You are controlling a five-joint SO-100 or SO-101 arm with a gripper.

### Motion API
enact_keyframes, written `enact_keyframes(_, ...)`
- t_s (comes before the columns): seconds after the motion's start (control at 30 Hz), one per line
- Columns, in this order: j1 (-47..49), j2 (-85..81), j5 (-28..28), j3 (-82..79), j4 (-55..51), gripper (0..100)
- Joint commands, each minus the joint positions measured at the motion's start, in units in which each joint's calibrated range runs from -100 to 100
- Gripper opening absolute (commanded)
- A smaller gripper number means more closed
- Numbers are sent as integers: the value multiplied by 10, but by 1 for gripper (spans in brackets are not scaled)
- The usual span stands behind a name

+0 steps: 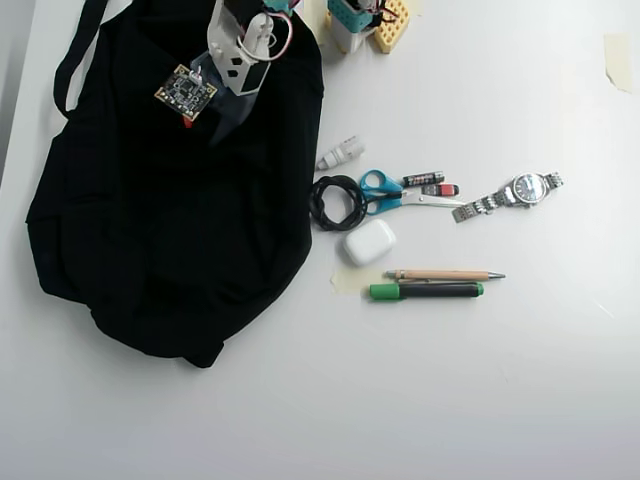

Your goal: Put the black bike light into the black bag

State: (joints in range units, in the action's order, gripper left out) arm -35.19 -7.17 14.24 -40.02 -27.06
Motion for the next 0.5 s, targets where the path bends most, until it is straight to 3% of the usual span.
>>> enact_keyframes(0.0,-13,86,2,22,98,2)
enact_keyframes(0.1,-13,163,3,96,95,4)
enact_keyframes(0.17,-9,167,12,116,88,19)
enact_keyframes(0.27,26,144,13,189,-64,40)
enact_keyframes(0.4,81,9,0,207,-196,40)
enact_keyframes(0.47,113,-89,-29,207,-281,34)
